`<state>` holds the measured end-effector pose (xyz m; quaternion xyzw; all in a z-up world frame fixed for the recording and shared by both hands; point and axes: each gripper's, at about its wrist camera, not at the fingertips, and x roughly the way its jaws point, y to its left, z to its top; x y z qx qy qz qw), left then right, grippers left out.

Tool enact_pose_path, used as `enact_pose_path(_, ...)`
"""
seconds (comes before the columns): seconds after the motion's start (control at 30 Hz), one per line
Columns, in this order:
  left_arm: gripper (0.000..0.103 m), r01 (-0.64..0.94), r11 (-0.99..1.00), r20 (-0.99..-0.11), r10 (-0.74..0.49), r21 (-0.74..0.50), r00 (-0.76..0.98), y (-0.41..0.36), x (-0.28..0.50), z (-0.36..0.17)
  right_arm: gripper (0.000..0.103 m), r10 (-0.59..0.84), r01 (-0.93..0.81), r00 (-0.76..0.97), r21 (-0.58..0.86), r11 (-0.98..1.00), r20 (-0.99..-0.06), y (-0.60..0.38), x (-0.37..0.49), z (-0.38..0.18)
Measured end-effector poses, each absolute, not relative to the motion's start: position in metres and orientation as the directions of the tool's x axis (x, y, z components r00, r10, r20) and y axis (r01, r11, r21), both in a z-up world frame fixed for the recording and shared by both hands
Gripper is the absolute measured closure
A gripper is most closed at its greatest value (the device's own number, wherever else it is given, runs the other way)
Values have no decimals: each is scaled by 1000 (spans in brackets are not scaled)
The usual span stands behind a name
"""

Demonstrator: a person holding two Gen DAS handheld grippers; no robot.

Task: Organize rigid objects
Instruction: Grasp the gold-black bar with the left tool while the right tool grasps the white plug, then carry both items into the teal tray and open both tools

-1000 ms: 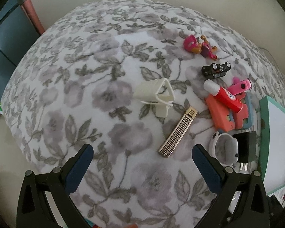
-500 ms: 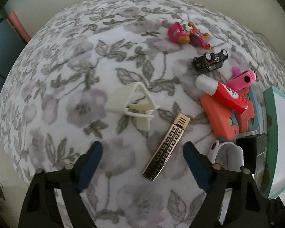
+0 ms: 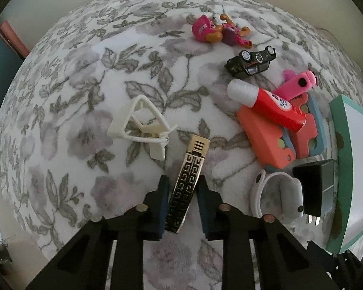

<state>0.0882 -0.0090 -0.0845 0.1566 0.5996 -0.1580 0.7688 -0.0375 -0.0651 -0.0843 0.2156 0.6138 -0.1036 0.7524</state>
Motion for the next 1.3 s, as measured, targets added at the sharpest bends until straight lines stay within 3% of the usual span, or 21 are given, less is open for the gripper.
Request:
enact_pose_path(0.1, 87, 415, 909, -976, -53, 41, 213, -9, 86, -83, 41, 118, 416, 233, 209, 885, -965, -66, -38, -87)
enact_pose_path(0.27, 87, 404, 912, -979, -13, 71, 201, 1, 82, -84, 41, 135, 416, 240, 227, 881, -961, -74, -46, -94)
enact_pose_path(0.67, 87, 383, 916, -974, 31, 118, 226, -8, 73, -83, 40, -72, 294, 207, -8, 956, -976, -35, -45, -92)
enact_pose_path(1.3, 87, 349, 928, -976, 55, 128, 211, 2, 65, -78, 43, -54, 328, 245, 30, 944, -968, -59, -61, -78)
